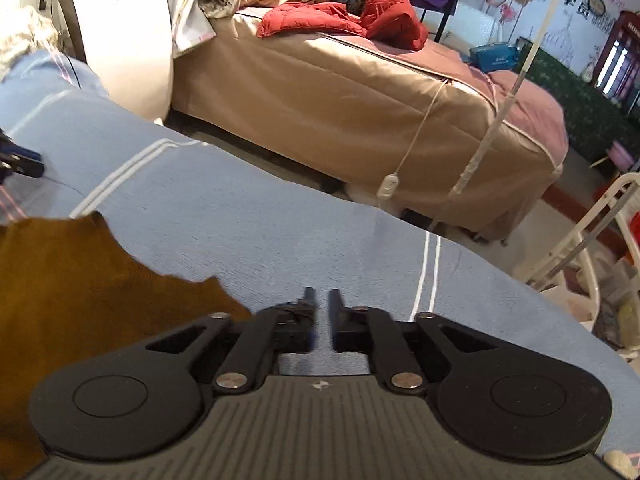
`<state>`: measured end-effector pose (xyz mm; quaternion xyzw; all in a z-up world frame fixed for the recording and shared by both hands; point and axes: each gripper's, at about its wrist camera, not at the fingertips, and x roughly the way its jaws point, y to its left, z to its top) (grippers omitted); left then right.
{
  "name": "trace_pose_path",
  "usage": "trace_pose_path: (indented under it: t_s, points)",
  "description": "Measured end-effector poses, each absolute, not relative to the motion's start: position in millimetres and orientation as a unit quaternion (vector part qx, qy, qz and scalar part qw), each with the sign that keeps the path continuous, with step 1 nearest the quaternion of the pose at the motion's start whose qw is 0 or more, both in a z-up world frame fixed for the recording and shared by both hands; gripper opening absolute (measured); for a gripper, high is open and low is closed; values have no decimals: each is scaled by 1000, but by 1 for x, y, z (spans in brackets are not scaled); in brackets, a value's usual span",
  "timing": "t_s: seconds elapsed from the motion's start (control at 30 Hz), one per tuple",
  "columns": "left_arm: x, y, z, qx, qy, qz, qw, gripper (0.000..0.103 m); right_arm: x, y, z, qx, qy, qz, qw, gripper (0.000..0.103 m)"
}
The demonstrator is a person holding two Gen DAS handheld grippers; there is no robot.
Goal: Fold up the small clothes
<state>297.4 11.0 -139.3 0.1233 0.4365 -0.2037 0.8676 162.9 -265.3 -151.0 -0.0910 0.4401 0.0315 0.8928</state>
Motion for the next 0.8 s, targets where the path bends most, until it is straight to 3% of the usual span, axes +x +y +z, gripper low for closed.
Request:
trace_pose_path:
  t_s: [0.03,0.1,0.13,0.27,0.3,0.33,0.37,0.4,0.5,0.6,0.7,0.8]
  points:
    - [292,13,-139,123,435,-213,866,70,159,-269,-153,-73,440,28,895,53]
    - [273,13,-137,133,426,-219,868,97,151,-275,-153,-28,433,16,901,55]
    - [264,13,-137,140,424,-229,865,101,146,-277,-150,-2,432,13,902,62]
    - [235,9,-152,216,425,-230,849,100,107,-271,-137,82,421,40,902,89]
    - [231,8,-160,236,428,-229,842,89,97,-266,-135,89,419,46,902,92]
    - [230,9,-167,236,444,-238,831,65,86,-261,-133,94,416,51,903,97]
    - [231,13,-171,201,462,-257,825,54,75,-256,-131,97,416,58,902,97]
    - [232,17,-170,162,471,-264,826,34,65,-253,-129,99,415,62,902,97]
    - [234,15,-166,142,481,-256,826,6,40,-249,-126,104,416,64,901,97]
    - [243,17,-157,197,449,-186,851,2,15,-251,-117,103,403,56,908,97]
    - [272,41,-158,155,482,-139,851,0,-9,-257,-115,126,408,29,904,97]
    - [287,57,-163,260,435,-25,862,1,-31,-264,-123,165,419,13,893,97]
